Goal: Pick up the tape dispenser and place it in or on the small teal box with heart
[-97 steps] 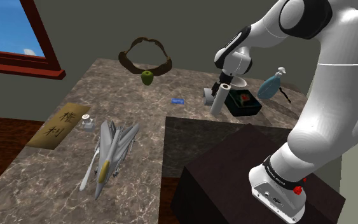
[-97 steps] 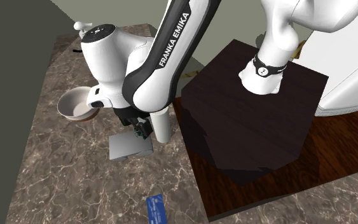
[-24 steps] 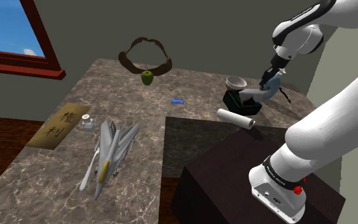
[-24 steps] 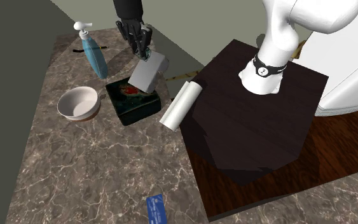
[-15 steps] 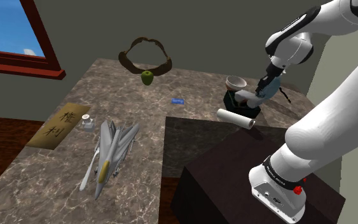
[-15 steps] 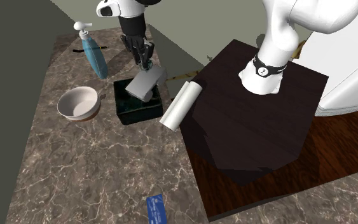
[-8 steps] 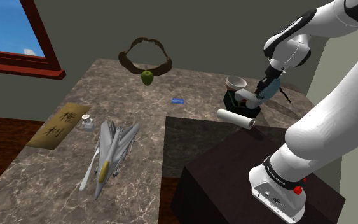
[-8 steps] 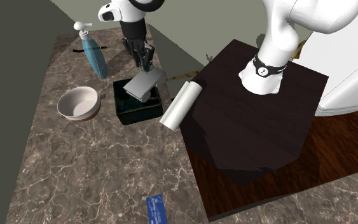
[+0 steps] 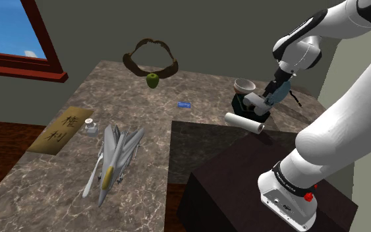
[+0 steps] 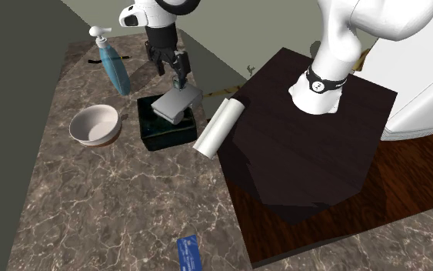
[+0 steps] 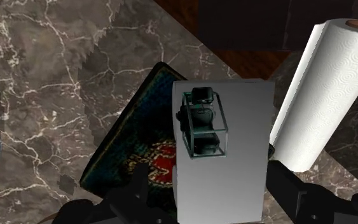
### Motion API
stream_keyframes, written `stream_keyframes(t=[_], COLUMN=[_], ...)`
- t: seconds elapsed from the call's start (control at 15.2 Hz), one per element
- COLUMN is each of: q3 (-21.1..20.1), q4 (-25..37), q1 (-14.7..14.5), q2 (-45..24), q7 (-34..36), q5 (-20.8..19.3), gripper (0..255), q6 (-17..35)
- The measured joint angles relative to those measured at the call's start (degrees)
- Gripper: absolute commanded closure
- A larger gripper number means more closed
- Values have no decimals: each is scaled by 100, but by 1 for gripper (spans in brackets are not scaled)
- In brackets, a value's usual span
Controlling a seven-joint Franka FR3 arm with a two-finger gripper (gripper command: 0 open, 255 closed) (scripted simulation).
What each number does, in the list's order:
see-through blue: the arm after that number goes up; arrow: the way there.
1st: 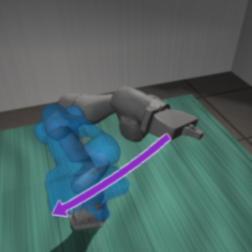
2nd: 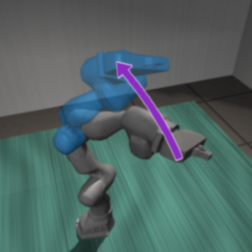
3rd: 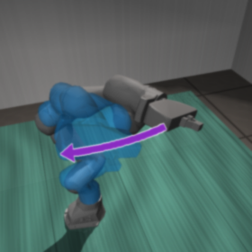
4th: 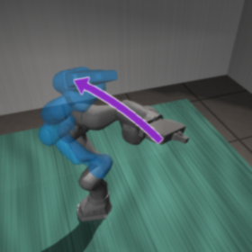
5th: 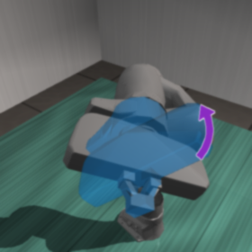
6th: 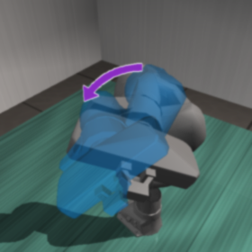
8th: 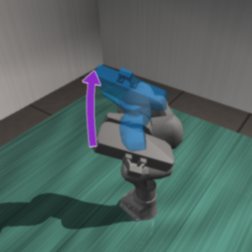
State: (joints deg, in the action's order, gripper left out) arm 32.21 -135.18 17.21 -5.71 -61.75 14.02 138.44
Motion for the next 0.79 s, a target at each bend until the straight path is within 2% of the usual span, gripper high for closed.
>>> stream_keyframes(t=[0.13, 0.4, 0.79], q3=[25, 94, 101], q4=[-1, 176, 213], q1=[0, -12, -6], q2=[87, 523, 584], q7=[44, 359, 403], q5=[-81, -513, -579], gripper=[0, 0, 0], q6=[-68, -572, -662])
